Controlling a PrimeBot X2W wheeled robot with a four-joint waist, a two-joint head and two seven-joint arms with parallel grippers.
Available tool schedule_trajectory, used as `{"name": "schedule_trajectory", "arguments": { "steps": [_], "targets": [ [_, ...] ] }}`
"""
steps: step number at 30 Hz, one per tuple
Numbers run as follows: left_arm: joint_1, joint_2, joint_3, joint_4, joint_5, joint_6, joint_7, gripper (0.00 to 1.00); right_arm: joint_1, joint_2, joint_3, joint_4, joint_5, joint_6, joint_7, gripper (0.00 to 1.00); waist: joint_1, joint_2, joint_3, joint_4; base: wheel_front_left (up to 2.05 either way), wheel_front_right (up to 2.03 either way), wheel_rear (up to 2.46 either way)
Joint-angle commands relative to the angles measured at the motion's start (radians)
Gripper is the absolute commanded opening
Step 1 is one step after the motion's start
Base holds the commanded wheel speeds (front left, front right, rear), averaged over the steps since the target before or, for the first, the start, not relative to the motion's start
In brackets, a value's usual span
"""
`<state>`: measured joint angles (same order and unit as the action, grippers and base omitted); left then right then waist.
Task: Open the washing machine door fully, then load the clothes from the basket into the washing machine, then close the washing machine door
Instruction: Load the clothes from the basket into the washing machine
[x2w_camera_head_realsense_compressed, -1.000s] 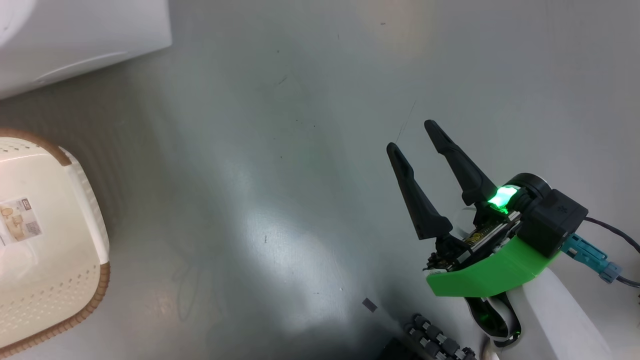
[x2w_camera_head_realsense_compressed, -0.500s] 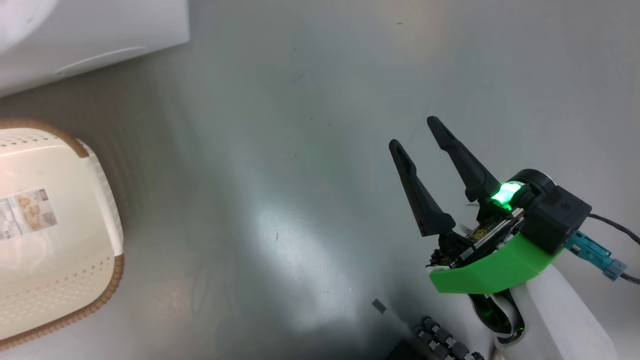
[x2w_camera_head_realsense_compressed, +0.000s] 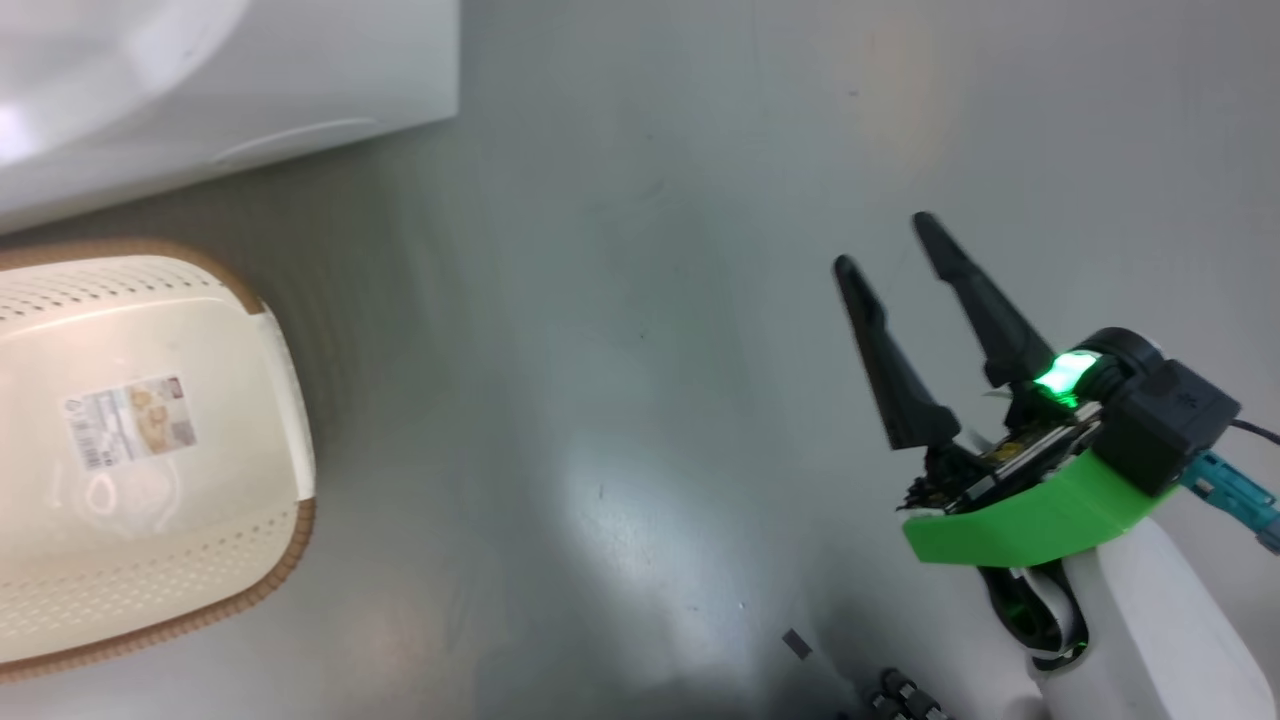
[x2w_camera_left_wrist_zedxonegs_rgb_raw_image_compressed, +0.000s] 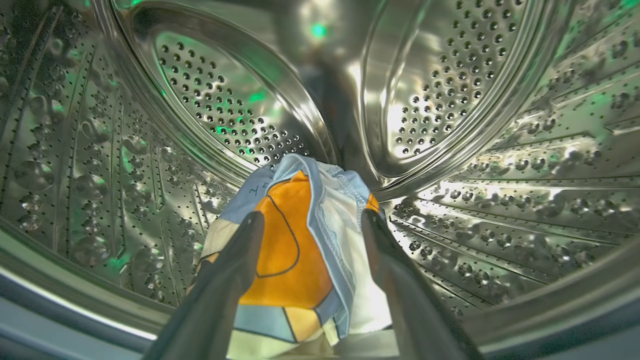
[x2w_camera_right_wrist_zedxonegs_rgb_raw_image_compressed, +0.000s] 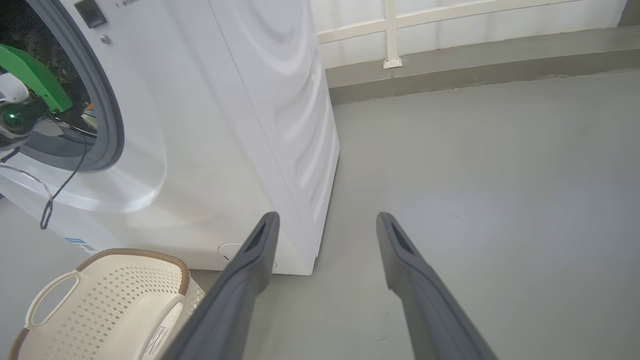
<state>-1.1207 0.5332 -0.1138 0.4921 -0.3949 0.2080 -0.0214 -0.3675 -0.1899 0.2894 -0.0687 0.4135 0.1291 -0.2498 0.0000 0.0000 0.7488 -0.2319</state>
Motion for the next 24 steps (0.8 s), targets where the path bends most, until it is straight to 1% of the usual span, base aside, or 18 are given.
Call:
{"name": "schedule_trajectory", "arguments": {
  "steps": [1, 11, 15, 20, 23, 24],
  "targets": [
    [0.064, 0.045, 0.028, -0.061, -0.01, 0.012, -0.022, 1.0, 0.054, -0.011, -0.002, -0.022, -0.016, 0.002, -0.012, 1.0, 0.0, 0.0, -0.033, 0.026, 0.0, 0.0, 0.0],
    [0.408, -0.018, 0.059, -0.314, -0.042, 0.072, -0.134, 1.0, 0.115, -0.024, -0.057, -0.02, -0.043, 0.002, -0.012, 1.0, 0.0, 0.0, -0.138, 0.096, 0.0, 0.0, 0.0],
    [0.567, -0.051, 0.047, -0.423, -0.034, 0.104, -0.165, 1.0, 0.145, -0.034, -0.073, -0.018, -0.052, 0.002, -0.012, 1.0, 0.0, 0.0, -0.182, 0.121, 0.0, 0.0, 0.0],
    [0.762, -0.108, 0.019, -0.55, -0.019, 0.152, -0.192, 1.0, 0.182, -0.042, -0.093, -0.013, -0.061, 0.002, -0.012, 1.0, 0.0, 0.0, -0.241, 0.145, 0.0, 0.0, 0.0],
    [0.862, -0.139, -0.003, -0.604, -0.017, 0.169, -0.2, 1.0, 0.207, -0.045, -0.108, -0.008, -0.067, 0.002, -0.012, 1.0, 0.0, 0.0, -0.276, 0.16, 0.0, 0.0, 0.0],
    [0.862, -0.139, -0.003, -0.604, -0.017, 0.169, -0.2, 1.0, 0.207, -0.045, -0.108, -0.008, -0.067, 0.002, -0.012, 1.0, 0.0, 0.0, -0.276, 0.16, 0.0, 0.0, 0.0]
  ]
}}
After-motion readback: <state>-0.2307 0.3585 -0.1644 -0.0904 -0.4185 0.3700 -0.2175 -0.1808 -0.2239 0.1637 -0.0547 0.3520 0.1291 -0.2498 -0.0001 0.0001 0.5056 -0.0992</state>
